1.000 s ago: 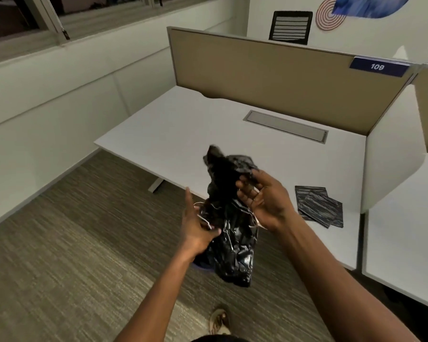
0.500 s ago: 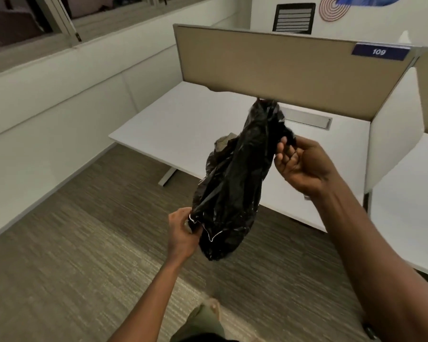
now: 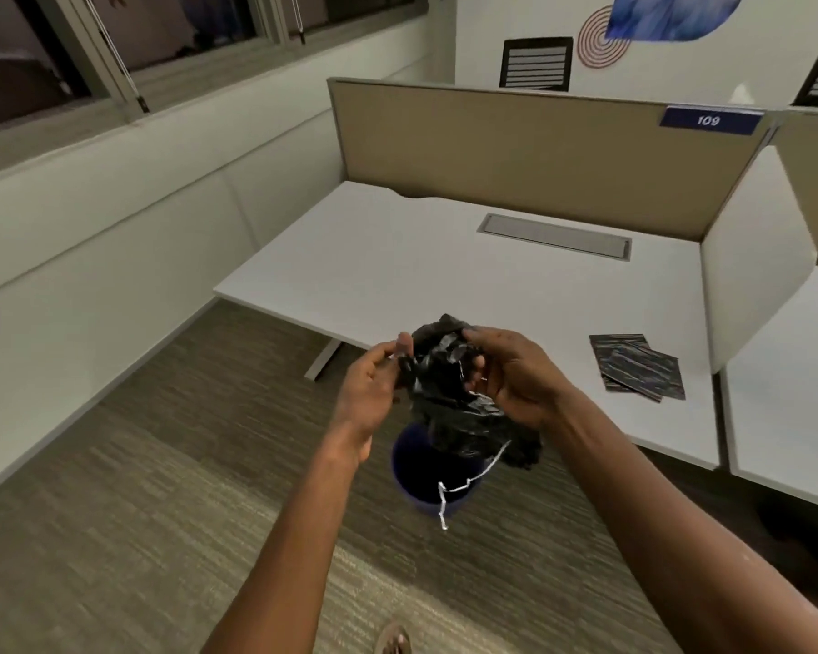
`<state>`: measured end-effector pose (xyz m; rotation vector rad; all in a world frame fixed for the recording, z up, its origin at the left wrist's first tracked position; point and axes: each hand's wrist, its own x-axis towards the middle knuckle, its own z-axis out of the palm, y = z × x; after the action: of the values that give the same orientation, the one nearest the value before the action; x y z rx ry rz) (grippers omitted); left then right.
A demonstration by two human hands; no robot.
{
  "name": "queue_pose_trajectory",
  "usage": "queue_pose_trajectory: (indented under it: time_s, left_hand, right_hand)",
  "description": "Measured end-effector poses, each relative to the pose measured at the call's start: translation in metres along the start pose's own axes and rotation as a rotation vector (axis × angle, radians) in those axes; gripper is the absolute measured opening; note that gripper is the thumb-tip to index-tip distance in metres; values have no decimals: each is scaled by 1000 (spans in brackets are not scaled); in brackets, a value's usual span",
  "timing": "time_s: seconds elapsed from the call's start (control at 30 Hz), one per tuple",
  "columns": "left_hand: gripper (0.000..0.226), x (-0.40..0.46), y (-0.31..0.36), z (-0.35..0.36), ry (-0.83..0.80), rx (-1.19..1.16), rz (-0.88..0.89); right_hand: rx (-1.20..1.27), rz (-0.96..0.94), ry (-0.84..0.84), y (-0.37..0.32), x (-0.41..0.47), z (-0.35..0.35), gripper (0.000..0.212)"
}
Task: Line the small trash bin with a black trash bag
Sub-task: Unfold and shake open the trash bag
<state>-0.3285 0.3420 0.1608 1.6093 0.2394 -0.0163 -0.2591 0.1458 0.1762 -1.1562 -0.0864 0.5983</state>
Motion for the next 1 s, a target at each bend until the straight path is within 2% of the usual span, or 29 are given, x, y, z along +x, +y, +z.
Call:
queue_pose_trajectory:
  time_s: [0.1,0.17,0.23,0.3,0.37,0.43,0.5,0.57,0.63,0.67,0.77,0.9,1.0]
  left_hand:
    - [85,-2,-5,-17,-80,-59,-31]
    - [94,-1,-12,-30,-87,41,4]
    - [112,4,-23,-46,-89,300,109]
    - [134,11,-30,-61,-78,673,210]
    - [145,15,-38,-72,-10,1012,304]
    - [141,23,-45,-85,62,1081,360]
    - [127,32,-49,-97,138,803,292]
    - [109,34,-51,-100,344,372,143]
    - [90,28,-54,-89,516,36,-60]
    - [91,26,-58,-80,491,-62,-166]
    - [112,18,-72,-58,224,-100,-365]
    - [80,30,-86,-56,-4,-215,-479]
    - [92,31,-83,-58,-185,-170,-466]
  right_hand:
    - [-112,13,-94,15,4,12,23]
    - [-201,34,-171,22,5,12,20]
    - [-289,52,-185,24,6,9,20]
    - [-345,61,-126,23,7,2,21]
    - [-384,32,-49,21,8,-7,21]
    - [-383,-14,11,21,7,-15,23]
    - [-351,-21,64,24,5,-22,32]
    - [-335,0,99,36,3,-23,37]
    - [-295,12,106,52,2,-17,30]
    - [-268,15,103,61,3,-11,25]
    - [-204,17,66,84,5,9,17]
    - [-257,18,30,108,7,27,13]
    - [-307,29,67,124,6,33,18]
